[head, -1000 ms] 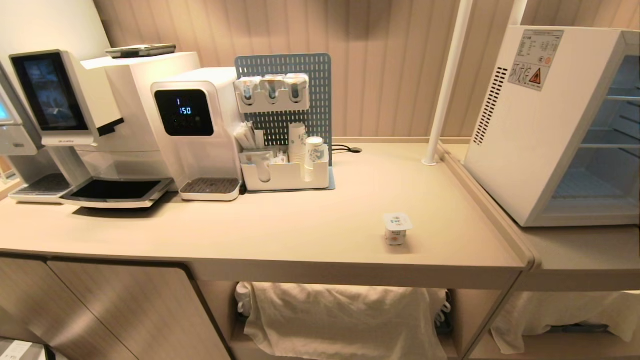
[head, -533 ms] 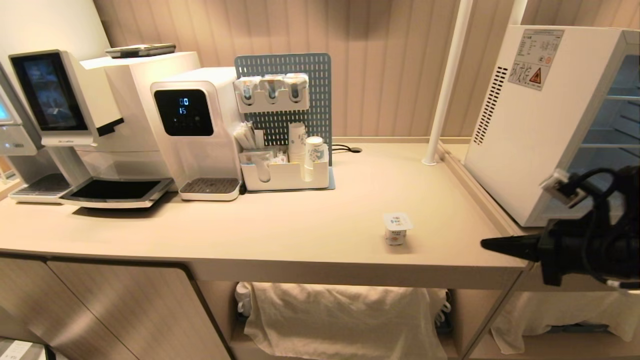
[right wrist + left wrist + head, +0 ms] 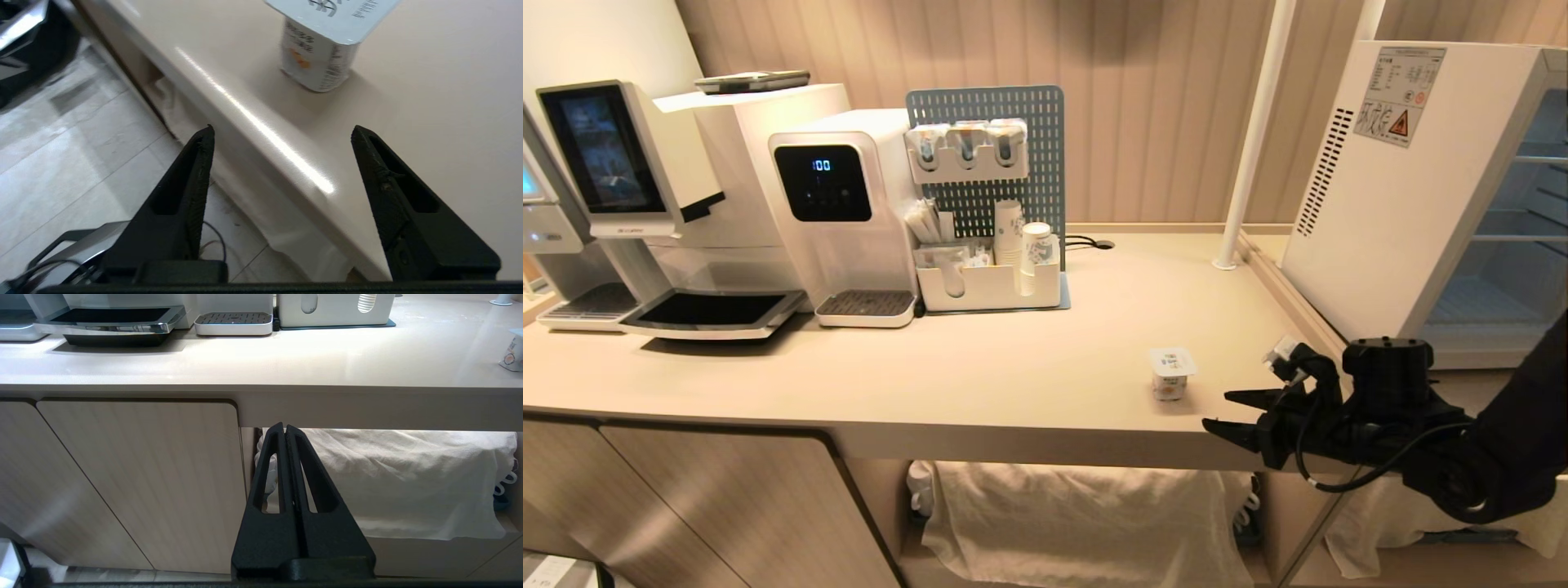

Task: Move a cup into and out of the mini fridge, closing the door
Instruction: Put the yoghurt in the freezer

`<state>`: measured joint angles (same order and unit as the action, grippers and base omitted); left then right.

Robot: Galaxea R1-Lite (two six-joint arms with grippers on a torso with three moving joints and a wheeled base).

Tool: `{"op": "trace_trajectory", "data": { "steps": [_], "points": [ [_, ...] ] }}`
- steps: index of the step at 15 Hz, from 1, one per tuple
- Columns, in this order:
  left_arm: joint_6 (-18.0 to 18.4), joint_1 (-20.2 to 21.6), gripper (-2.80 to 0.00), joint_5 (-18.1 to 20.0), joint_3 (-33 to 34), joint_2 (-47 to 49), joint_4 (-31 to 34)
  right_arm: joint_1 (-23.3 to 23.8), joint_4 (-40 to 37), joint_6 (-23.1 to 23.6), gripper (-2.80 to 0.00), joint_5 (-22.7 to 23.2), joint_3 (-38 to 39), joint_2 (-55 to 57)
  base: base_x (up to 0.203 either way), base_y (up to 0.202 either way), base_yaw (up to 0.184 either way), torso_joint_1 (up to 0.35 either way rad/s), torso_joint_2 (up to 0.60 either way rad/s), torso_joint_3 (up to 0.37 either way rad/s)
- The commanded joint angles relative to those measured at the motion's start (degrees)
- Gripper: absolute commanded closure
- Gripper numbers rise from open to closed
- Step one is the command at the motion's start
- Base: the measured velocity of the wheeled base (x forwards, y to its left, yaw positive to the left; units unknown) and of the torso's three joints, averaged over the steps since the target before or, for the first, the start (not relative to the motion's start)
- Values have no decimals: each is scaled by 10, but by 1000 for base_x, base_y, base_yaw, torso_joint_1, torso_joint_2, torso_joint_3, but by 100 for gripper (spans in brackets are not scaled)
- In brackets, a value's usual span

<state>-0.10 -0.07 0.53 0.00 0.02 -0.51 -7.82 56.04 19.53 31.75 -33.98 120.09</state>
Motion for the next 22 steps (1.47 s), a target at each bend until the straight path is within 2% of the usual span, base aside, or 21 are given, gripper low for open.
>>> {"op": "trace_trajectory", "data": {
  "steps": [1, 3, 5, 6, 10, 13, 21, 22],
  "points": [
    [-3, 0, 0, 0, 0, 0, 0, -8, 92, 2, -280, -41, -6, 75, 0, 0, 0, 0, 0, 0],
    [-3, 0, 0, 0, 0, 0, 0, -14, 179, 1, -280, -80, -8, 121, 0, 0, 0, 0, 0, 0],
    [-3, 0, 0, 0, 0, 0, 0, -38, 233, 2, -280, -140, -17, 156, 0, 0, 0, 0, 0, 0],
    [-3, 0, 0, 0, 0, 0, 0, -44, 235, 2, -280, -147, -26, 155, 0, 0, 0, 0, 0, 0],
    [-3, 0, 0, 0, 0, 0, 0, -72, 201, 1, -280, -197, -80, 152, 0, 0, 0, 0, 0, 0],
    [-4, 0, 0, 0, 0, 0, 0, -86, 125, 0, -280, -217, -134, 149, 0, 0, 0, 0, 0, 0],
    [-4, 0, 0, 0, 0, 0, -1, -92, 5, -2, -280, -254, -258, 177, 0, 0, 0, 0, 0, 0],
    [-4, 0, 0, 0, 0, 0, -1, -92, -9, -2, 0, -257, -267, 176, 0, 0, 0, 0, 0, 0]
  ]
}}
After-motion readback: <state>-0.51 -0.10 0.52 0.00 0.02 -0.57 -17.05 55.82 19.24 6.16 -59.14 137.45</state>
